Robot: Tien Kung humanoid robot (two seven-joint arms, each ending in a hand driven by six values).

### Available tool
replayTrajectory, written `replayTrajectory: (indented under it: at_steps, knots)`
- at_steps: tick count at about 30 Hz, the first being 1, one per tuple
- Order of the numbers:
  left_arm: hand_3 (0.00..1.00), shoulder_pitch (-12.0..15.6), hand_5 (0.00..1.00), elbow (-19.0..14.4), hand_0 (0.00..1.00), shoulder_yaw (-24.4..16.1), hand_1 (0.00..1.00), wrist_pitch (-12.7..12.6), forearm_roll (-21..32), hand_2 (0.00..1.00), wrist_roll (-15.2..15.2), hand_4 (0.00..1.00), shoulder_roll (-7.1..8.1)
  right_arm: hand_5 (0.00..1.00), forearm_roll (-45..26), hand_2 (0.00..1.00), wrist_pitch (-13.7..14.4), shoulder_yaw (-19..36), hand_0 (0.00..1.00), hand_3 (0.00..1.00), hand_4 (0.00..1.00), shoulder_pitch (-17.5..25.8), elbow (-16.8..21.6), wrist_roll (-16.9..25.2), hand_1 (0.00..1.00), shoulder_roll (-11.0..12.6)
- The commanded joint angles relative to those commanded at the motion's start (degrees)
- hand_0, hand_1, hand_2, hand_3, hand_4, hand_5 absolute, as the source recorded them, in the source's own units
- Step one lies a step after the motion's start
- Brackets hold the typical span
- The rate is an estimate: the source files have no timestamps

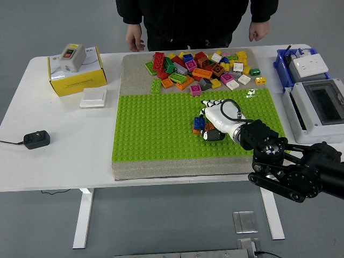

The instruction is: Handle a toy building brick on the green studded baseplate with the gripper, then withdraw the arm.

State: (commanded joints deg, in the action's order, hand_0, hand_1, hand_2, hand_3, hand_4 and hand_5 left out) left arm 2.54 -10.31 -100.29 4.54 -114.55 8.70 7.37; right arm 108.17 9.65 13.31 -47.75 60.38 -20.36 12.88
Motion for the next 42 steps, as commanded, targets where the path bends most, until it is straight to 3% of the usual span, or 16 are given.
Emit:
replayTrajectory:
  at_steps: [25,42]
  knots:
    - [0.759,0.52,0.491,0.00,0.682,-0.44,0.665,-0.24,0.74,0.651,-0.52,0.425,0.06,0.477,-1.57,0.998,0.76,-1.49,0.921,0.617,0.575,-0.49,-1.14,1.24,0.977,-0.34]
    - [0.755,0.29,0.489,0.00,0.681,0.49,0.663,-0.29,1.41,0.648,-0.50,0.423,0.11,0.481,-3.26,0.998,2.49,-3.35,0.900,0.610,0.578,-1.24,-1.70,4.45,0.951,-0.03]
